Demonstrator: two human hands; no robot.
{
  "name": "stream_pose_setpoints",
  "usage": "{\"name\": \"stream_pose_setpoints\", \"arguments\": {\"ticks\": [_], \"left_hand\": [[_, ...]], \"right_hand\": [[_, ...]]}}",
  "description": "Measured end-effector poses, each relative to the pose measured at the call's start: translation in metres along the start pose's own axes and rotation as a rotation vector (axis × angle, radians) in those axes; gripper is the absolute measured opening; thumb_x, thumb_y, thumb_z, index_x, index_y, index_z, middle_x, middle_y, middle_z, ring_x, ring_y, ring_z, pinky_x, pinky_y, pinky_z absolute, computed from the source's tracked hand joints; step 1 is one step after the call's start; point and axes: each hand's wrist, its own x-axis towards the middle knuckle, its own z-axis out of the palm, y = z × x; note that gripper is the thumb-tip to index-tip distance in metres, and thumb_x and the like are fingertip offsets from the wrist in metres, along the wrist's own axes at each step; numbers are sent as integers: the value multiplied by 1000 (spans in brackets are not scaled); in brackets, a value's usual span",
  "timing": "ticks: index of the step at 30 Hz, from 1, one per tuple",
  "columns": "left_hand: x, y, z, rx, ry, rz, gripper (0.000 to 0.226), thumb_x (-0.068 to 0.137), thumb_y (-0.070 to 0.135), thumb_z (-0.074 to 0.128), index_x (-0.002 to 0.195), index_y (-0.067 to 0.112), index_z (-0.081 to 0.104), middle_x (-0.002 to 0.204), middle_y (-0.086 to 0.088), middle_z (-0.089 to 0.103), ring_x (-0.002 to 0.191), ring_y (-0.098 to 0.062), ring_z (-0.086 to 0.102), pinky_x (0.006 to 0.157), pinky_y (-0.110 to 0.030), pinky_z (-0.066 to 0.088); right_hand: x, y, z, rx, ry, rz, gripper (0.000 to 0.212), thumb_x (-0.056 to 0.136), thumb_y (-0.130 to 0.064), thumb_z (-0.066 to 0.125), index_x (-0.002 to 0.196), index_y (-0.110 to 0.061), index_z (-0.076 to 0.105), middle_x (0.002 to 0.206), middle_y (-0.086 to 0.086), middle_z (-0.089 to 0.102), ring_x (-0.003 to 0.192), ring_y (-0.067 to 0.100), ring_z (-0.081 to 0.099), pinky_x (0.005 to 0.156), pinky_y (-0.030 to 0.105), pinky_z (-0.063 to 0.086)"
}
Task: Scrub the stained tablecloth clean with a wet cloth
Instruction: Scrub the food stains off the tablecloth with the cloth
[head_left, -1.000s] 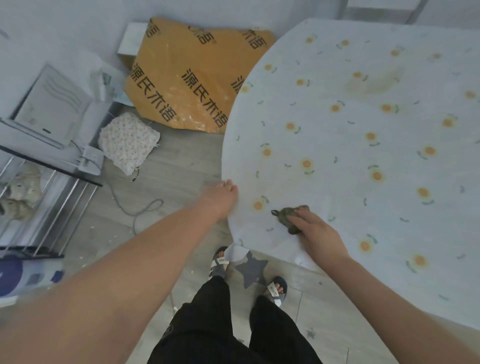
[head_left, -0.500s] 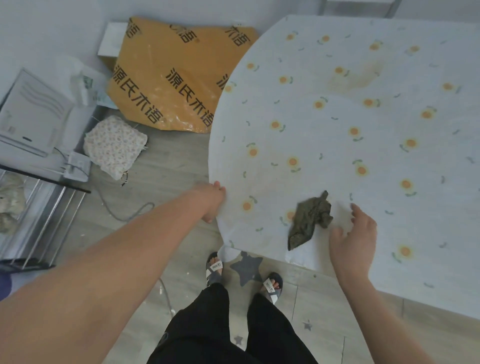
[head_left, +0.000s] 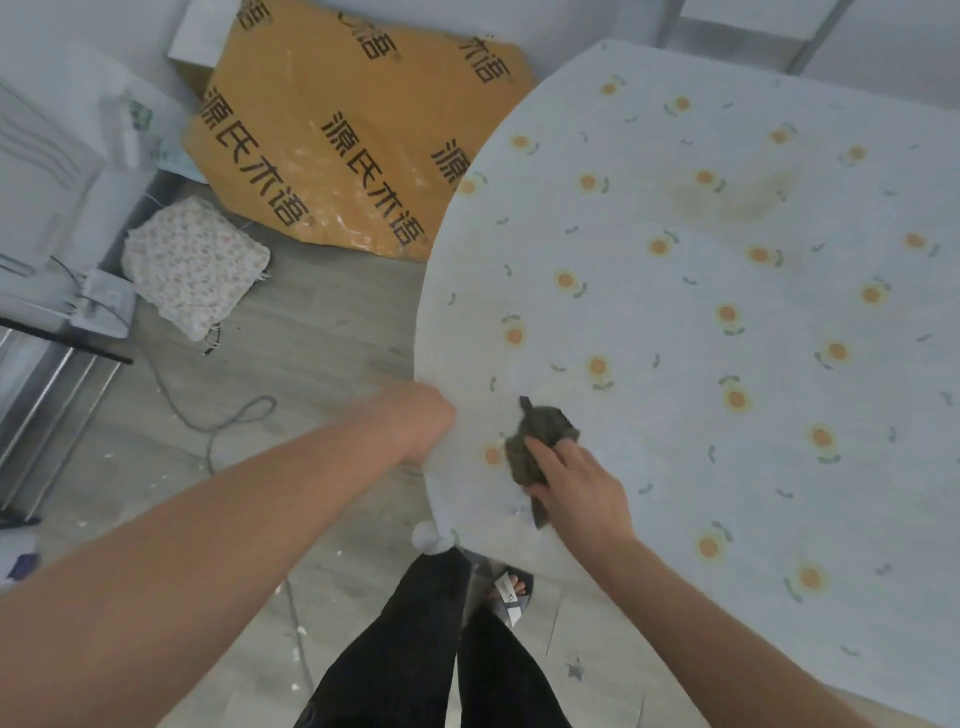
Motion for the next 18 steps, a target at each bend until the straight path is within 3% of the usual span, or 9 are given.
{"name": "stream_pose_setpoints", "arguments": {"ticks": [3,6,8,11,14,16,18], "left_hand": [[13,-11,-15,55,86,11,22,94,2,58,113,7,68,116,-15,68,108,-34,68,82,-39,54],[33,-30,-22,-23,269,-34,25,93,5,60,118,9,60,121,-13,61,113,-32,63,81,-39,53],[51,-47,-21,-59,385,-93,53,89,21,75,133,8,48,142,-14,47,133,-29,49,88,-41,55],[76,-69,-31,12,389,-108,118,67,42,93,152,1,23,163,-20,16,153,-34,21,113,-41,44],[97,-79,-43,36,249,-125,148,63,48,94,158,-5,-6,167,-28,-7,157,-43,3,127,-46,23],[105,-74,-47,62,179,-152,145,72,38,92,156,-8,-16,165,-32,-17,157,-46,-3,128,-48,17],[114,-65,-52,26,215,-170,107,95,16,69,156,-10,-14,164,-35,-16,156,-49,-2,127,-50,18]], "right_hand": [[51,47,-27,124,196,303,45,93,-19,57,138,-26,55,121,5,53,105,32,58,76,40,53],[107,87,-59,262,335,648,51,99,-19,52,150,-21,43,141,12,44,114,39,56,91,45,49],[143,100,-73,333,379,751,64,100,-20,53,157,-17,26,147,13,40,122,39,53,98,48,45],[197,104,-93,378,361,812,80,99,-15,56,161,-14,6,156,13,34,131,38,48,102,48,43],[249,90,-111,336,279,819,74,97,-11,57,157,-7,16,155,15,33,132,38,48,101,46,44],[265,61,-109,247,169,686,71,96,-11,56,157,-7,20,153,15,33,126,37,52,97,44,46],[260,24,-95,176,40,404,71,97,-18,56,158,-12,20,151,12,35,120,36,55,92,44,49]]}}
